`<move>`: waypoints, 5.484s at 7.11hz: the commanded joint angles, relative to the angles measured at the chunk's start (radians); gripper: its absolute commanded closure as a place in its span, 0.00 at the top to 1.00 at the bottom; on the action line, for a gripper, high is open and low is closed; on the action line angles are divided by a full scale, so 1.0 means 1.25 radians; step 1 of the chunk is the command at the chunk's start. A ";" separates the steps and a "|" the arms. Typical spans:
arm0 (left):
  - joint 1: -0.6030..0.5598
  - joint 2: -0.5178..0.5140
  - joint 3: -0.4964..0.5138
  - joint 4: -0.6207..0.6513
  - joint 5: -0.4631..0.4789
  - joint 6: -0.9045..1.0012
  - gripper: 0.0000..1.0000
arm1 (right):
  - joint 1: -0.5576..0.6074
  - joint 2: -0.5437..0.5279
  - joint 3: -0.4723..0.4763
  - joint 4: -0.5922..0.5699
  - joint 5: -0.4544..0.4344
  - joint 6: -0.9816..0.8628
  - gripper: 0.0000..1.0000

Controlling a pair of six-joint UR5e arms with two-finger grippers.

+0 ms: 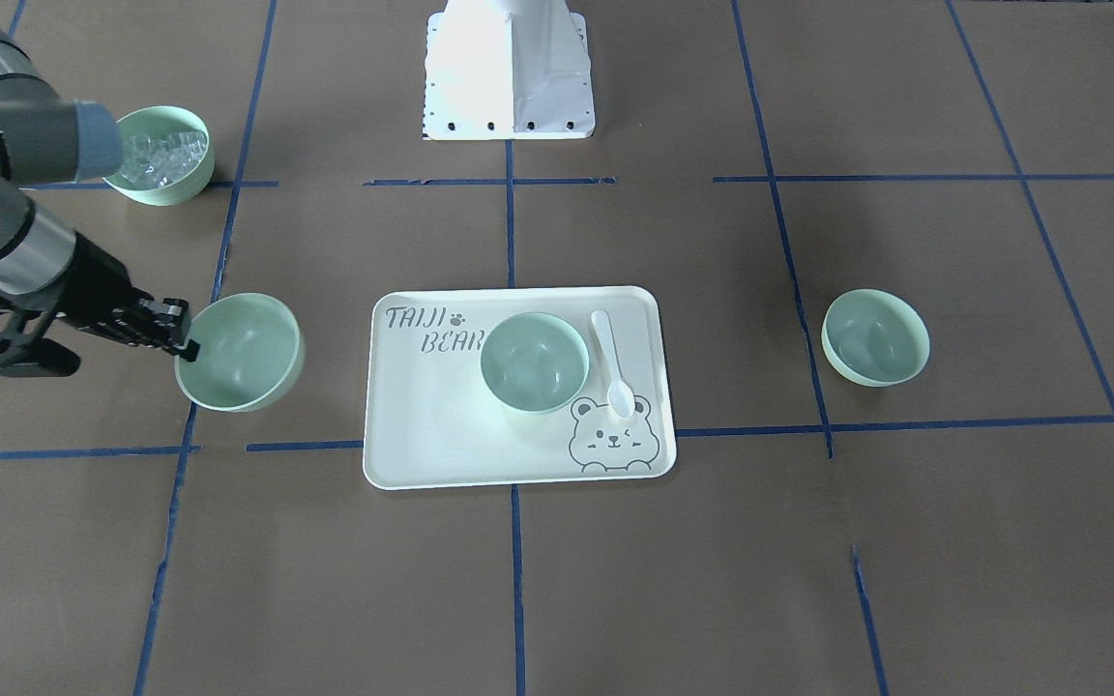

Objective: Stack green bowls together

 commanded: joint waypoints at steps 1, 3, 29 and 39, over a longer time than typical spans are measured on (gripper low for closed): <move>-0.001 0.000 0.000 -0.001 0.000 -0.001 1.00 | -0.121 0.119 -0.006 -0.003 -0.065 0.125 0.00; 0.000 0.000 0.000 -0.001 -0.001 0.002 1.00 | -0.184 0.251 -0.022 -0.184 -0.164 0.125 0.00; 0.116 0.005 -0.032 -0.040 -0.001 -0.110 1.00 | -0.189 0.350 -0.139 -0.193 -0.215 0.146 1.00; 0.455 -0.045 0.104 -0.361 0.167 -0.667 0.09 | -0.141 0.158 0.045 -0.187 -0.193 0.122 1.00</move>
